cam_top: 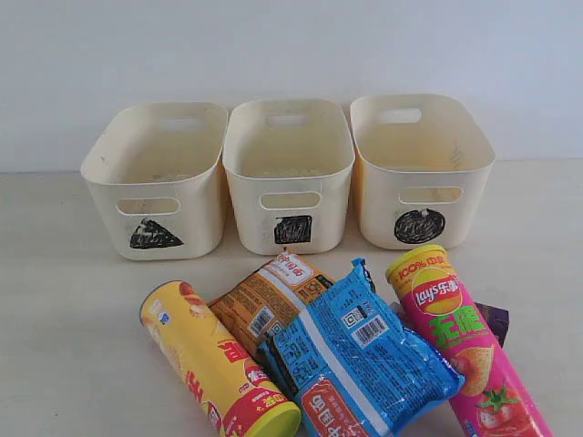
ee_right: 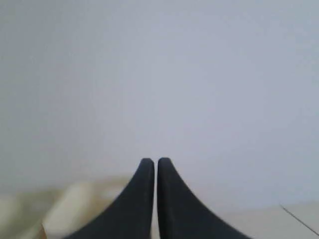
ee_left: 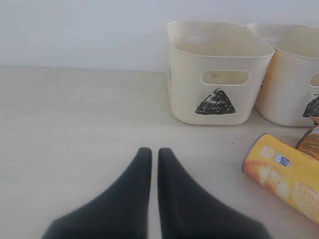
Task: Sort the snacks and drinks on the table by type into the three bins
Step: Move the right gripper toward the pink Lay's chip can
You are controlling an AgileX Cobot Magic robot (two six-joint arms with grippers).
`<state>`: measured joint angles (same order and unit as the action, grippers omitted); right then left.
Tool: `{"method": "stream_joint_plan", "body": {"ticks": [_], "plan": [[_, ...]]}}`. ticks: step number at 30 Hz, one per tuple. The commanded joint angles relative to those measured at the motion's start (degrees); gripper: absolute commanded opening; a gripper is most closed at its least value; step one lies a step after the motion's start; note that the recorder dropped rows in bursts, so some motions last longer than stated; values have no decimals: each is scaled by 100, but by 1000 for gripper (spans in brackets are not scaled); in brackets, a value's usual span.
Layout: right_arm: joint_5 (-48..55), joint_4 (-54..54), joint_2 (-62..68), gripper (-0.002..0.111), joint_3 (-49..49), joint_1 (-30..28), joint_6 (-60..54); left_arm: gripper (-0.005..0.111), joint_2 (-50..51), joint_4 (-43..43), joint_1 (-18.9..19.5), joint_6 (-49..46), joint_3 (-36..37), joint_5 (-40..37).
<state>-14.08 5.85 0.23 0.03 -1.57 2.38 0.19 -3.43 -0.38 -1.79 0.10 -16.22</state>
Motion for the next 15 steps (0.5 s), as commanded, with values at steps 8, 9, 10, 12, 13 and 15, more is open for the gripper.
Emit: {"method": "stream_joint_plan", "body": {"ticks": [8, 9, 10, 12, 13, 15], "plan": [[-2952, 273, 415, 0, -323, -19, 2904, 4, -19, -18, -16, -9, -10, 70], [-3303, 273, 645, 0, -510, -19, 2802, 4, -19, -18, -16, -9, -10, 70], [-3525, 273, 856, 0, -688, -19, 2734, 4, -19, -18, -16, -9, -10, 70], [-3794, 259, 1427, 0, -1209, -19, 2594, 4, -19, -18, -16, -9, -10, 70], [-3816, 259, 1739, 0, -1500, -19, 2450, 4, -19, -18, -16, -9, -10, 70], [-3815, 214, 2406, 0, -2022, -19, 2074, 4, -19, -18, -16, -9, -10, 70]]}}
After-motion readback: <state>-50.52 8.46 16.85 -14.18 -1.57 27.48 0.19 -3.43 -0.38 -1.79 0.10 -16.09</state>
